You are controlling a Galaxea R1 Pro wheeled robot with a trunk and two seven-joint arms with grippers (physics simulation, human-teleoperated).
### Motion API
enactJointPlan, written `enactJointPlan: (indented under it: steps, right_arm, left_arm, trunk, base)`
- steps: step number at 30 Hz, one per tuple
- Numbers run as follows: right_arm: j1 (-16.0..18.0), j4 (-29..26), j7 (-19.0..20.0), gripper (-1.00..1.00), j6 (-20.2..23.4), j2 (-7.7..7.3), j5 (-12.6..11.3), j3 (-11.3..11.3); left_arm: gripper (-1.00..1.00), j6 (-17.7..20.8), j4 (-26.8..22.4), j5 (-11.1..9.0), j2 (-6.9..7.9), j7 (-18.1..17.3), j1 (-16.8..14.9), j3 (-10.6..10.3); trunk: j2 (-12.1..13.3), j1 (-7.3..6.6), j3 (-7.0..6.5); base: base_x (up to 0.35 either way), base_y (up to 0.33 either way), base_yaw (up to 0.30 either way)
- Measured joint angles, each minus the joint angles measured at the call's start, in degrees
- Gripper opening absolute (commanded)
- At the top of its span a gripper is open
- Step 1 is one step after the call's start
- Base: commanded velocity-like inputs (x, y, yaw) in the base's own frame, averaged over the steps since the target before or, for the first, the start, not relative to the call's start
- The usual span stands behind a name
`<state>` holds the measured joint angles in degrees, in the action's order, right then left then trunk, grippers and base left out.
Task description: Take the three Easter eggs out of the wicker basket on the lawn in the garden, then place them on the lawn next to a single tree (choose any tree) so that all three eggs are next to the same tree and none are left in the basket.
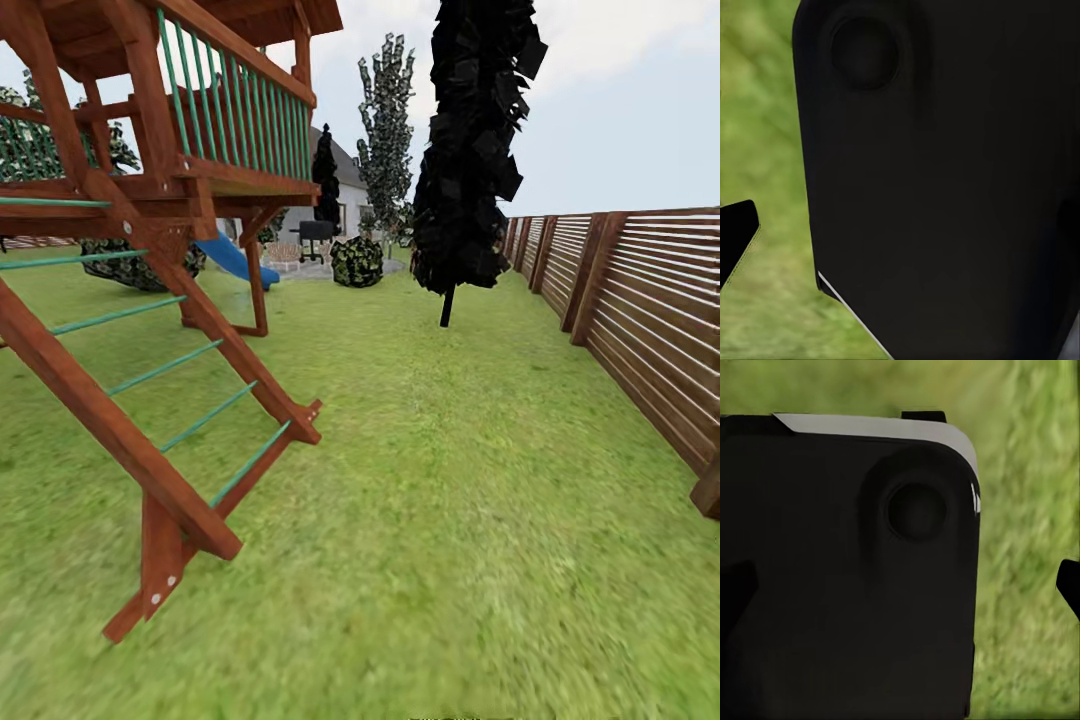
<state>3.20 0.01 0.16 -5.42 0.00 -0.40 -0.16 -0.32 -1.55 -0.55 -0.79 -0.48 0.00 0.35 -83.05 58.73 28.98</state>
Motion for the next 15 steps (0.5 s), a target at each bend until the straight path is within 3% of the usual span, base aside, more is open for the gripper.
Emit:
enactJointPlan:
  steps: [15]
  right_arm:
    - [0.0, 0.0, 0.0, 1.00, 0.0, 0.00, 0.0, 0.0]
  left_arm:
    - [1.00, 0.0, 0.0, 0.0, 0.00, 0.0, 0.0, 0.0]
  trunk:
    - [0.0, 0.00, -0.01]
  base:
    - [0.000, 0.000, -0.286]
